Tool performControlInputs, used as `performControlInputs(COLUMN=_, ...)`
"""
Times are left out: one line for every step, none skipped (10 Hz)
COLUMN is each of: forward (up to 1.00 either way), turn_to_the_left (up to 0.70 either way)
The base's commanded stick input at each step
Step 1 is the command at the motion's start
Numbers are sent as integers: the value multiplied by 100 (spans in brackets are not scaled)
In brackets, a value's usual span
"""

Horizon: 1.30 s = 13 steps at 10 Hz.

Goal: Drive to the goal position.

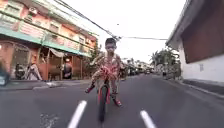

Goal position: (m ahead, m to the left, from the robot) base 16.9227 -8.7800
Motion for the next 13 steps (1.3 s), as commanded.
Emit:
performControlInputs(forward=0, turn_to_the_left=0)
performControlInputs(forward=0, turn_to_the_left=5)
performControlInputs(forward=0, turn_to_the_left=3)
performControlInputs(forward=0, turn_to_the_left=7)
performControlInputs(forward=0, turn_to_the_left=2)
performControlInputs(forward=0, turn_to_the_left=0)
performControlInputs(forward=0, turn_to_the_left=-7)
performControlInputs(forward=0, turn_to_the_left=1)
performControlInputs(forward=0, turn_to_the_left=-12)
performControlInputs(forward=0, turn_to_the_left=-11)
performControlInputs(forward=0, turn_to_the_left=-7)
performControlInputs(forward=0, turn_to_the_left=-18)
performControlInputs(forward=0, turn_to_the_left=0)
